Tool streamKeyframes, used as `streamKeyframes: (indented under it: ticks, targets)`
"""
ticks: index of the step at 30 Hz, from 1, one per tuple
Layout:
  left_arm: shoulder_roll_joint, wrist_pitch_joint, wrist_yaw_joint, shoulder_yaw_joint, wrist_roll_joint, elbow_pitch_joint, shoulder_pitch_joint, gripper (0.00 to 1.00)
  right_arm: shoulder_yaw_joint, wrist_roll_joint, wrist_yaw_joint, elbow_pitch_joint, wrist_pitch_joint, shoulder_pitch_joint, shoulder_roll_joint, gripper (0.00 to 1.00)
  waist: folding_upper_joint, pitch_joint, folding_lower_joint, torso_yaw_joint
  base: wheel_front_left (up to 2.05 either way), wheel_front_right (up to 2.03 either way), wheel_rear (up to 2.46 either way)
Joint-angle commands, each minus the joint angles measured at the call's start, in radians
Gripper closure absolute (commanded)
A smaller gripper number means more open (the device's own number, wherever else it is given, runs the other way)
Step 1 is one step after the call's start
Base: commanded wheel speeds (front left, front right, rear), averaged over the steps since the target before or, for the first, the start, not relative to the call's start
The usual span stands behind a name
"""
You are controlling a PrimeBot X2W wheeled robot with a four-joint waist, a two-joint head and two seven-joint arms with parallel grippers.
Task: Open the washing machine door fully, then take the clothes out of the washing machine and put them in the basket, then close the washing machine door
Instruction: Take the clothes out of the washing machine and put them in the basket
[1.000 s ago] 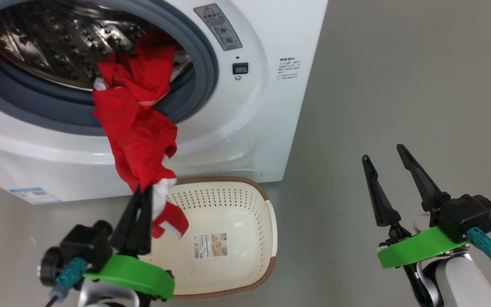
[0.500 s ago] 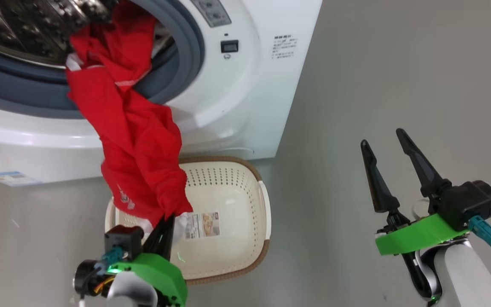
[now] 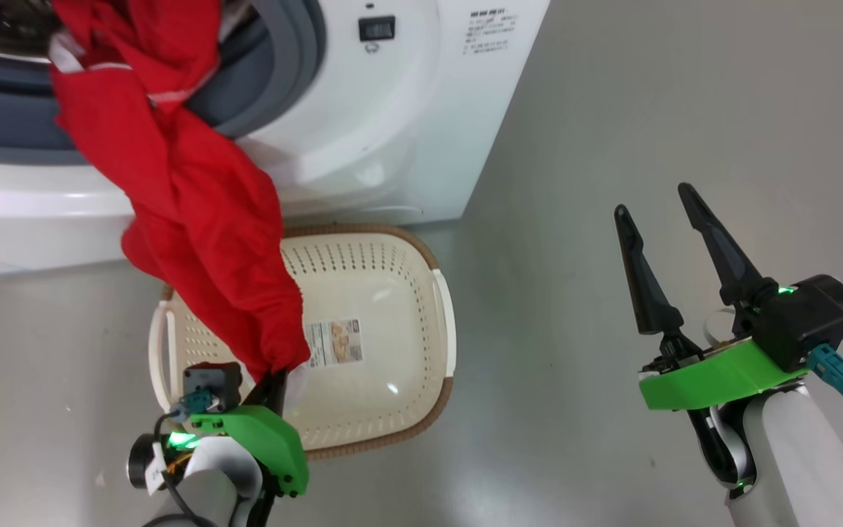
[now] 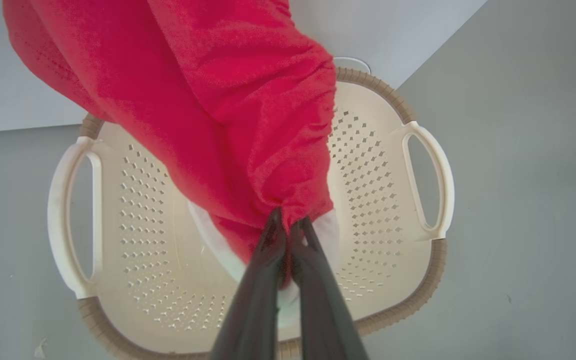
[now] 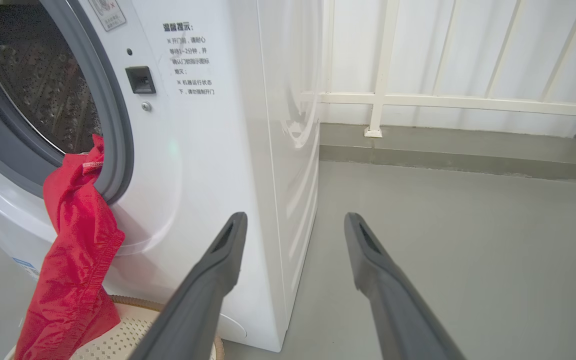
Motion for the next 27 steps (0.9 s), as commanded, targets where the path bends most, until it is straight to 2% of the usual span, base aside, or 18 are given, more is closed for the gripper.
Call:
streamKeyframes:
  ticks: [1,14,19,27]
  targets:
    - [0.008,-0.02,-0.016,0.023,-0.02,0.038,-0.023,1.0,0.023,-0.006,0.003,-0.031,-0.006,-0.012,0.002,0.0,0.0,0.044,0.0,-0.014,0.0,0.0,0.0]
    - [-0.006,-0.052,-0.063,-0.002,-0.06,0.27,-0.127,1.0,0.026,-0.01,0.003,-0.048,-0.006,-0.044,0.005,0.0,0.0,0.129,0.0,-0.025,0.0,0.0,0.0]
    - [-0.007,-0.032,-0.084,-0.016,-0.096,0.302,-0.15,1.0,0.029,-0.014,0.003,-0.05,-0.006,-0.054,0.005,0.0,0.0,0.164,0.0,-0.024,0.0,0.0,0.0]
    - [-0.008,-0.018,-0.087,-0.064,-0.138,0.317,-0.181,1.0,0.039,-0.019,0.003,-0.054,-0.006,-0.077,0.003,0.0,0.0,0.213,0.0,-0.023,0.0,0.0,0.0]
